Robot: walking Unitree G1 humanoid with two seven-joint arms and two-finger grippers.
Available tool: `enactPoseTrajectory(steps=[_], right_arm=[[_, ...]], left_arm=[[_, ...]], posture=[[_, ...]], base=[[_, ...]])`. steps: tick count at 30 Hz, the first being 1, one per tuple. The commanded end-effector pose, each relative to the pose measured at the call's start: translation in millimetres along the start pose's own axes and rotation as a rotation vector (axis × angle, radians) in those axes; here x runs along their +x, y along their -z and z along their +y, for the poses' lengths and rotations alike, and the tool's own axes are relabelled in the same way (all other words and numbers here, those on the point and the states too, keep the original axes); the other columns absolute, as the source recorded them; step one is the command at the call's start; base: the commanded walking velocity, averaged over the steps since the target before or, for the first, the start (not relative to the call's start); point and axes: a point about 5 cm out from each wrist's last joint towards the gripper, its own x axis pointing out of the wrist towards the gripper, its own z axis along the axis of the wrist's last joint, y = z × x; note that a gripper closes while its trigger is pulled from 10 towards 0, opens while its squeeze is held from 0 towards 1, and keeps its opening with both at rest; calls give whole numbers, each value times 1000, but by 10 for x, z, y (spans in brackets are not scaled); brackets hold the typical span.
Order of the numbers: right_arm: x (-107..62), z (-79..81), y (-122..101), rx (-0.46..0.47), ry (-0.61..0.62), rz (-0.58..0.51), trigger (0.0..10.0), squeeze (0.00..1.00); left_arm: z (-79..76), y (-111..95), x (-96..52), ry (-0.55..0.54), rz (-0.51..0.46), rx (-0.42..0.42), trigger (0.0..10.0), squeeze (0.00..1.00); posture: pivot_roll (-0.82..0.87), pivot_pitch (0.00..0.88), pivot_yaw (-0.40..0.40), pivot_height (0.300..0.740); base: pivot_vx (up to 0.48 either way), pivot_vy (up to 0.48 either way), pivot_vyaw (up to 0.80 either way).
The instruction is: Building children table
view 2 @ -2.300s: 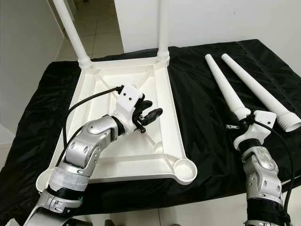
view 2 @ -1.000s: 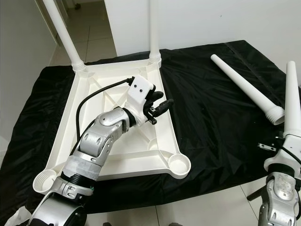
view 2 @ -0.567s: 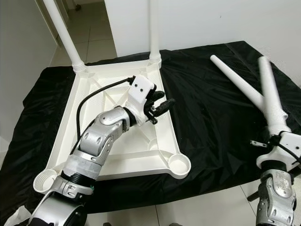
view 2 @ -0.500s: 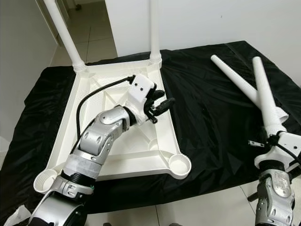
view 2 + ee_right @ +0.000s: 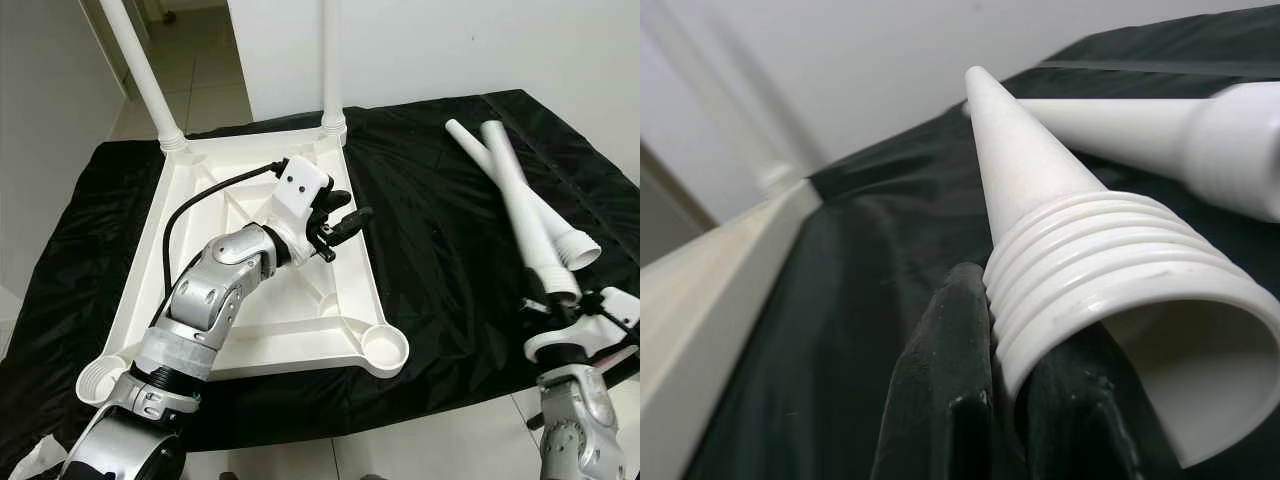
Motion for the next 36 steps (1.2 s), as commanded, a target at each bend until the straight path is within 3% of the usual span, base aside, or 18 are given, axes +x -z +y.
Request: enactPoseTrajectory(steps=[1, 2, 3, 5, 10, 12, 13, 15, 16, 17, 18, 19, 23, 36], right_arm=[[7, 158, -3, 26, -118, 6, 10000, 0], [-13, 278, 18, 24, -220, 41, 10000, 0], [-13, 278, 18, 24, -220, 41, 10000, 0], [-36, 461, -19, 53, -349, 45, 10000, 0], [-12, 508, -133, 62, -360, -22, 10000, 0], [86, 382, -332, 44, -218, -138, 10000, 0], [86, 382, -332, 44, -218, -138, 10000, 0], [130, 75, -463, -49, 34, -216, 10000, 0], [130, 75, -463, -49, 34, -216, 10000, 0], [113, -52, -461, -104, 135, -214, 10000, 0], [113, -52, -461, -104, 135, -214, 10000, 0], [85, -139, -445, -143, 209, -201, 10000, 0], [1, -288, -322, -176, 321, -137, 10000, 0], [-193, -470, -63, -230, 449, -62, 10000, 0]], left_arm=[[36, -5, -9, -98, -11, 4, 10000, 0], [34, -6, -5, -98, -12, 3, 10000, 0], [34, -6, -5, -98, -12, 3, 10000, 0], [29, -9, 6, -97, -14, 1, 10000, 0], [23, -12, 13, -96, -16, 0, 10000, 0], [13, -19, 23, -94, -22, -5, 10000, 0], [13, -19, 23, -94, -22, -5, 10000, 0], [-5, -18, 30, -89, -23, -9, 10000, 0], [-5, -18, 30, -89, -23, -9, 10000, 0], [-10, -16, 32, -87, -23, -10, 10000, 0], [-10, -16, 32, -87, -23, -10, 10000, 0], [-13, -13, 32, -86, -22, -10, 10000, 0], [-10, -14, 34, -86, -22, -9, 10000, 0], [-4, -27, 35, -85, -24, -6, 10000, 0]], posture=[[-187, 37, 65, 740], [-191, 36, 63, 740], [-191, 36, 63, 740], [-193, 35, 62, 740], [-196, 34, 61, 740], [-200, 33, 60, 740], [-200, 33, 60, 740], [-206, 33, 60, 740], [-206, 33, 60, 740], [-206, 33, 60, 740], [-206, 33, 60, 740], [-207, 33, 61, 740], [-206, 33, 62, 740], [-202, 35, 68, 740]], base=[[0, 0, 0], [0, 0, 0], [0, 0, 0], [0, 0, 0], [0, 0, 0], [0, 0, 0], [0, 0, 0], [0, 0, 0], [0, 0, 0], [0, 0, 0], [0, 0, 0], [0, 0, 0], [0, 0, 0], [0, 0, 0]])
